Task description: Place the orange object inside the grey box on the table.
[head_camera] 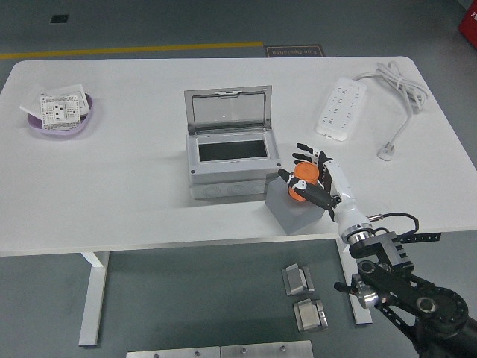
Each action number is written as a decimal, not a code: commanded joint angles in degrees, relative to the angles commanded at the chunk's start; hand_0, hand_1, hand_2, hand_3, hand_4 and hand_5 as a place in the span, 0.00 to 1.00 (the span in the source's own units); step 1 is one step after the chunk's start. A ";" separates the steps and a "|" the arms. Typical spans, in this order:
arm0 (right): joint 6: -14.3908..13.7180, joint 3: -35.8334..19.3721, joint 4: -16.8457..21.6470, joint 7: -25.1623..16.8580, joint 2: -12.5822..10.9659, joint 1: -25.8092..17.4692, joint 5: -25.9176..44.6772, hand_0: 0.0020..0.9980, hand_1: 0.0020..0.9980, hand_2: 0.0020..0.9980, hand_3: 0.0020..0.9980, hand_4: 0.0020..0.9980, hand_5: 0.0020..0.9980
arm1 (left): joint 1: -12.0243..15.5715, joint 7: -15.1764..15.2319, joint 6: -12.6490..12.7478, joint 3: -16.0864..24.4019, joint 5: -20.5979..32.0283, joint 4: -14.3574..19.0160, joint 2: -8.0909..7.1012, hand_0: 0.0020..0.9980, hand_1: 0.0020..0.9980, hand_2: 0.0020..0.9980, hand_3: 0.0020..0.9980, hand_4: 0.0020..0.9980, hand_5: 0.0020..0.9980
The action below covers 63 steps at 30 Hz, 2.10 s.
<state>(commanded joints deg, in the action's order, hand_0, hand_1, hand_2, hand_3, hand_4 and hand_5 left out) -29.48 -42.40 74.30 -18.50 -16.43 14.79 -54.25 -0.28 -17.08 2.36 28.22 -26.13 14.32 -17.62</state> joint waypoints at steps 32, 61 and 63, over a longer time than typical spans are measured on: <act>0.80 0.72 -0.55 -1.64 0.19 -0.04 5.70 0.77 0.66 0.59 0.60 0.10 0.00 | -0.10 0.25 0.08 0.18 -0.29 0.09 0.09 0.72 0.71 0.69 0.82 0.75 0.45; -0.72 -0.73 0.34 -1.67 0.15 0.86 5.25 0.64 0.38 0.24 0.19 0.03 0.00 | -0.18 0.44 0.08 -0.16 -0.10 0.21 0.15 0.72 0.71 0.69 0.82 0.75 0.46; -0.82 -0.71 0.40 -1.60 0.19 1.09 5.03 0.64 0.38 0.24 0.19 0.03 0.00 | -0.18 0.44 0.08 -0.16 -0.10 0.22 0.16 0.72 0.71 0.69 0.82 0.75 0.46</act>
<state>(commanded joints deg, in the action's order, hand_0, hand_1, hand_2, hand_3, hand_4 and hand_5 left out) -30.30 -43.11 74.70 -20.10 -16.24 15.88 -49.23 -0.46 -16.64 2.44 28.05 -26.23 14.54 -17.45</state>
